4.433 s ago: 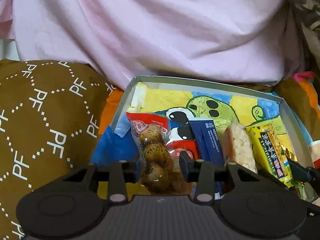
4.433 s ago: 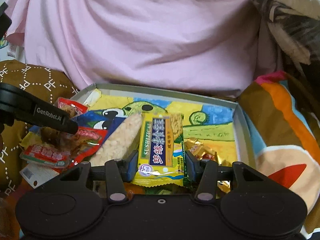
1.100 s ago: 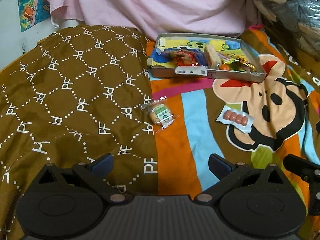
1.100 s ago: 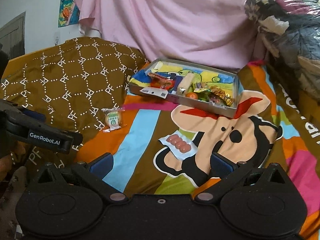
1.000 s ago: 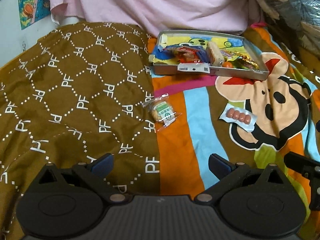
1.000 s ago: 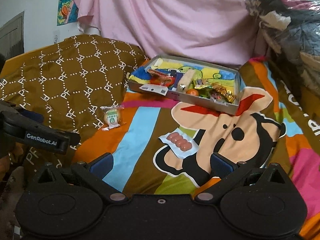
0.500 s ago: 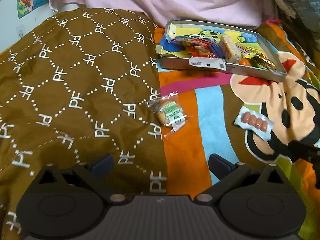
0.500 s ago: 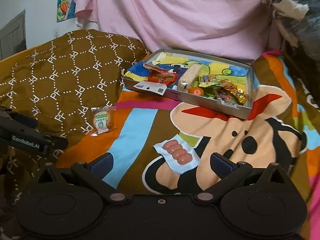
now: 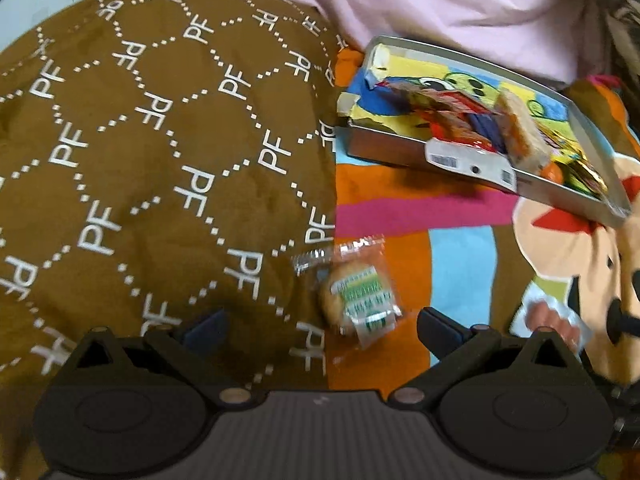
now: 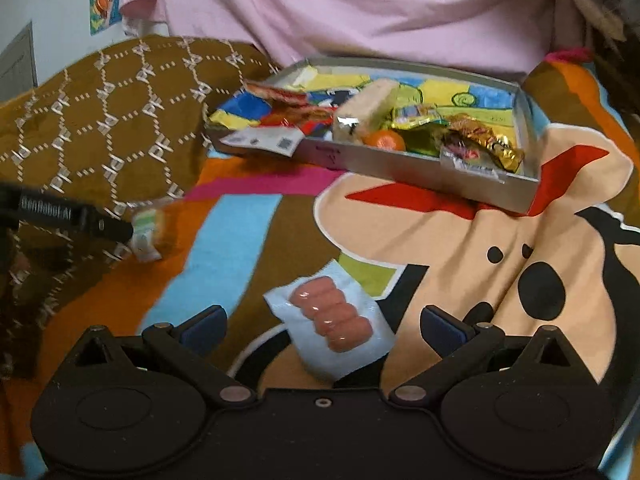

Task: Organize snacks
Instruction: 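Lower the left gripper onto the round biscuit packet while the right gripper approaches the sausage tray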

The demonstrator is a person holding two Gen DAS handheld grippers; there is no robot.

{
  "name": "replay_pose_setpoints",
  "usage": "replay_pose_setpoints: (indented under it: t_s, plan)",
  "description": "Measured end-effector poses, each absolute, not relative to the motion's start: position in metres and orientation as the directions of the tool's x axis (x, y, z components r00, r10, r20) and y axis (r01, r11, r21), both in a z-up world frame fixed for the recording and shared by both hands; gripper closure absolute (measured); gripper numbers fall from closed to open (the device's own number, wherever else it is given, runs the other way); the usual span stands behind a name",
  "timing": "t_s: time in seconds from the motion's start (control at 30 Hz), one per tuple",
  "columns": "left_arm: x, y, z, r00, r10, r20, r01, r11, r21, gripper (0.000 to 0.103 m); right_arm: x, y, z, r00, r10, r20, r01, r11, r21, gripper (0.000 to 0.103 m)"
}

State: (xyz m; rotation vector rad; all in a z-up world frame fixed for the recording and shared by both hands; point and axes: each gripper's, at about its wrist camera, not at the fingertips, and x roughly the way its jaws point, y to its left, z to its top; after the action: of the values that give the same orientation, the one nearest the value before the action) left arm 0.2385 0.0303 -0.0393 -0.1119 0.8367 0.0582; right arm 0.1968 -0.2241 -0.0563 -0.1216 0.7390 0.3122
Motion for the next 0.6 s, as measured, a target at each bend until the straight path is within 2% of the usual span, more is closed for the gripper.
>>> replay_pose_setpoints:
  t_s: [0.27,0.43,0.6]
  plan:
    - [0.267,0.024,-0.052,0.664,0.009,-0.747,-0.094,0.993,-0.071,0.0,0.221,-0.227,-0.077,0.685,0.227,-0.692,-0.323,0.946,-0.01,0.001]
    - [0.277,0.025,-0.065,0.642,0.02,-0.766,-0.13,0.988,-0.083,0.0,0.234,-0.233,-0.09,0.645,0.261,-0.718,-0.297,0.952,0.078,0.001]
    - [0.275,0.022,-0.07,0.654,0.025,-0.756,-0.129,0.989,-0.079,0.001,0.23,-0.23,-0.093,0.652,0.266,-0.71,-0.307,0.949,0.073,0.001]
